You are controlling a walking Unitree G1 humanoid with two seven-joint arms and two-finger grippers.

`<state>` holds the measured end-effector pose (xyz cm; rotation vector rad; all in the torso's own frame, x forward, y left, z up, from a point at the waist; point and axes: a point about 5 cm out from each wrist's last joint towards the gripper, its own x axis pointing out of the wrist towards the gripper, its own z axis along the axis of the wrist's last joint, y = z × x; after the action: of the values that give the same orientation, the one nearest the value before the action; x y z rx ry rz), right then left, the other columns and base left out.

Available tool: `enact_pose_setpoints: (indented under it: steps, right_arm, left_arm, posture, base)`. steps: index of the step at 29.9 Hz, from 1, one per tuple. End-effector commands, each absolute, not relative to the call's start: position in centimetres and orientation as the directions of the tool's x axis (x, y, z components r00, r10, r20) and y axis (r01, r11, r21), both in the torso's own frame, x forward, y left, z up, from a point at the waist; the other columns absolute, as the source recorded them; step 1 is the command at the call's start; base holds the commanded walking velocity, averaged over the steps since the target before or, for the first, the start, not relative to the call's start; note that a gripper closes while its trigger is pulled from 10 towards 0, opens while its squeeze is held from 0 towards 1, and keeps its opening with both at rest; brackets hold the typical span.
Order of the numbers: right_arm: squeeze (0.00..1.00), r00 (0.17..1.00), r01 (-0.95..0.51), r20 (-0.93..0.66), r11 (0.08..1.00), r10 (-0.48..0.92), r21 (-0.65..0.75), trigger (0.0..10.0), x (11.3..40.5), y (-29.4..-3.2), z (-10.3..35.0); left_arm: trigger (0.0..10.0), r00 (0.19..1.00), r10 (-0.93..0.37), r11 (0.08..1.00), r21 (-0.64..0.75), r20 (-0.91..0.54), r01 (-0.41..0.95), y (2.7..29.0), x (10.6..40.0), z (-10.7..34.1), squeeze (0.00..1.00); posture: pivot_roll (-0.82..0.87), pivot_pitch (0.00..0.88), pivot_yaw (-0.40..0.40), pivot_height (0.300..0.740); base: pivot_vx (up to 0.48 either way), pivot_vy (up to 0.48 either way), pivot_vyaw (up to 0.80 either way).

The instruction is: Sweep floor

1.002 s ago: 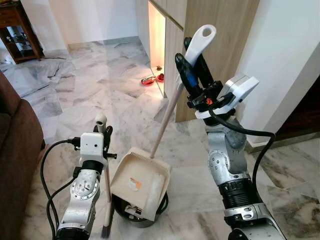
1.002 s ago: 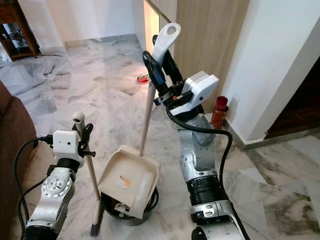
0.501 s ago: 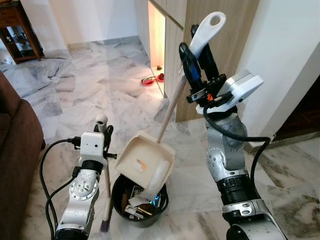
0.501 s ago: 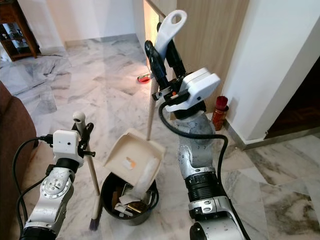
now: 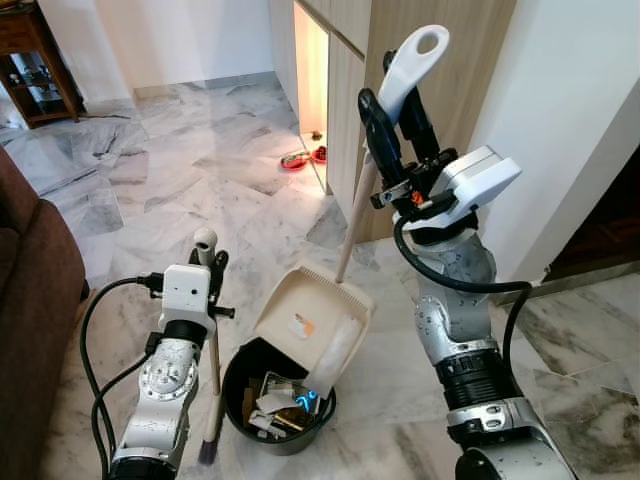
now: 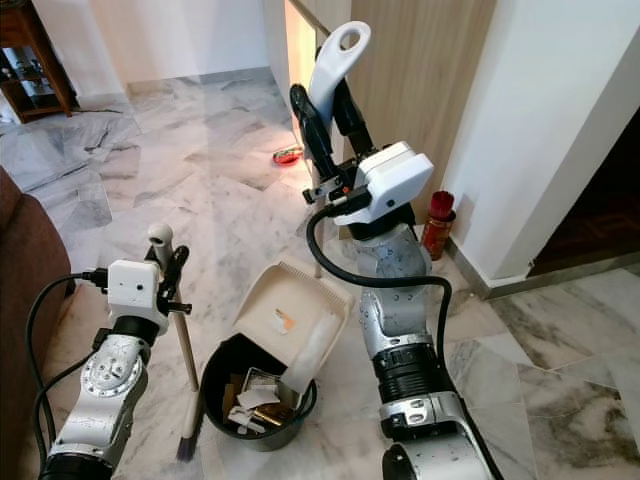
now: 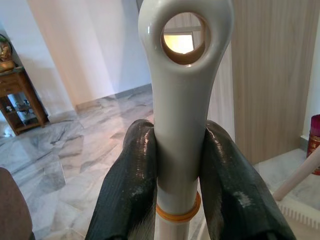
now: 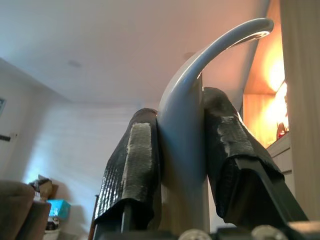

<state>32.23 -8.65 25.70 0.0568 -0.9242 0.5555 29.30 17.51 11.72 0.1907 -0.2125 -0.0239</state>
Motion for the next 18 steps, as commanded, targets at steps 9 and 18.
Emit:
enact_pose_setpoints:
  steps: [9,18]
  right_arm:
    - [0.00,0.461,-0.368,0.839,0.923,0.289,-0.116,10.0,32.5,-9.8,27.6]
    - [0.00,0.448,-0.314,0.851,0.940,0.273,-0.136,10.0,32.4,-9.8,27.8]
  left_arm:
    - [10.0,0.963,-0.059,0.977,0.215,0.263,0.001,17.6,29.2,13.0,0.00]
    - [10.0,0.962,-0.058,0.976,0.216,0.266,-0.001,17.6,29.2,13.0,0.00]
  posture:
    - [0.06,0.000,0.047,0.740]
    - [0.07,0.000,0.044,0.740]
  base:
    - [0.000,0.000,0.00]
    - [0.000,0.000,0.00]
